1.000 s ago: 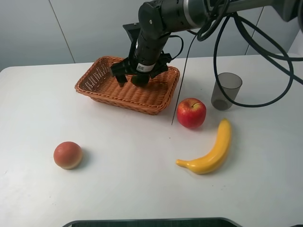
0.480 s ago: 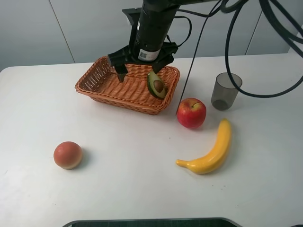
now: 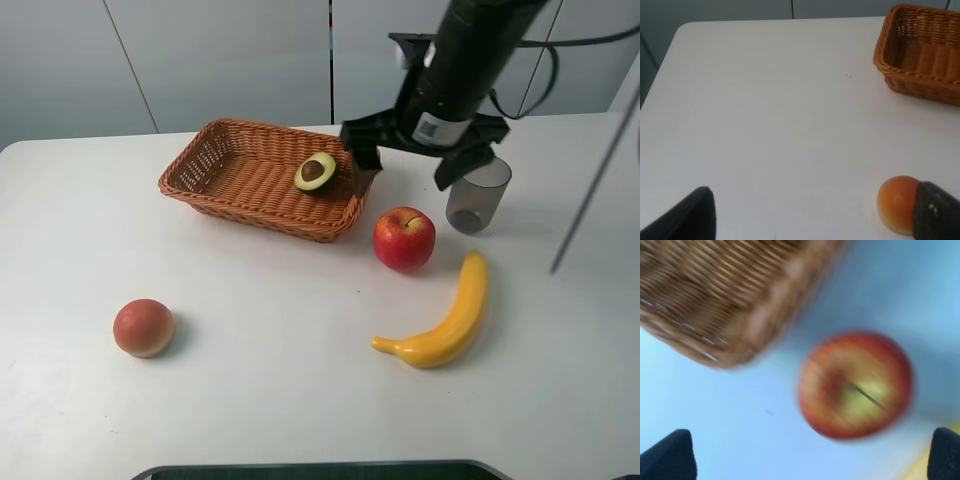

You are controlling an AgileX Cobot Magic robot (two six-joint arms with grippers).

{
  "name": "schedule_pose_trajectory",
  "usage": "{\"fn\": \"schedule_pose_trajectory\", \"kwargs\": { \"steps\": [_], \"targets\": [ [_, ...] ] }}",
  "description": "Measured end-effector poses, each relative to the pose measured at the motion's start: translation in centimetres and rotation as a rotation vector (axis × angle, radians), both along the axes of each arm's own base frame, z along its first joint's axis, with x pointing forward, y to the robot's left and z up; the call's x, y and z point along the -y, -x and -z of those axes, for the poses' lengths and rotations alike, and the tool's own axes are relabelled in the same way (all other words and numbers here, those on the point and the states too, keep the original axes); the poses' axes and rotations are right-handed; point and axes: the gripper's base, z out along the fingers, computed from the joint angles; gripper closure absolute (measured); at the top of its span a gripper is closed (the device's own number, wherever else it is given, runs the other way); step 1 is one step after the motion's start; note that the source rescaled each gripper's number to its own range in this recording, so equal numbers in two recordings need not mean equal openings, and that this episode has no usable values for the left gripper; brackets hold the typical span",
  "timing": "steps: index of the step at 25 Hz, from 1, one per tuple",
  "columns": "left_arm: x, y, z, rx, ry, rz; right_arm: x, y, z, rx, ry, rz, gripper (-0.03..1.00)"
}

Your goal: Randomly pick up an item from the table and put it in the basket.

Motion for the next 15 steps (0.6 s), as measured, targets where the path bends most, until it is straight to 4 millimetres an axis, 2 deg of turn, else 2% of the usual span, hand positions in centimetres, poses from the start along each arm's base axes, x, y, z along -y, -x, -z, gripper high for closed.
{"fn": "schedule_pose_trajectory", "kwargs": {
  "steps": [8,12,15],
  "targets": [
    [0.0,0.0,0.0,0.000,0.000,0.000,10.0,6.4,-1.8,0.047,-0.034,0.258,-0.03],
    [0.0,0.0,0.0,0.000,0.000,0.000,13.2,9.9,-3.1,0.124,-0.061,0.348,-0.03],
    [0.0,0.0,0.0,0.000,0.000,0.000,14.6,12.2,-4.4,0.214,-0.079,0.379,-0.03]
  ]
}}
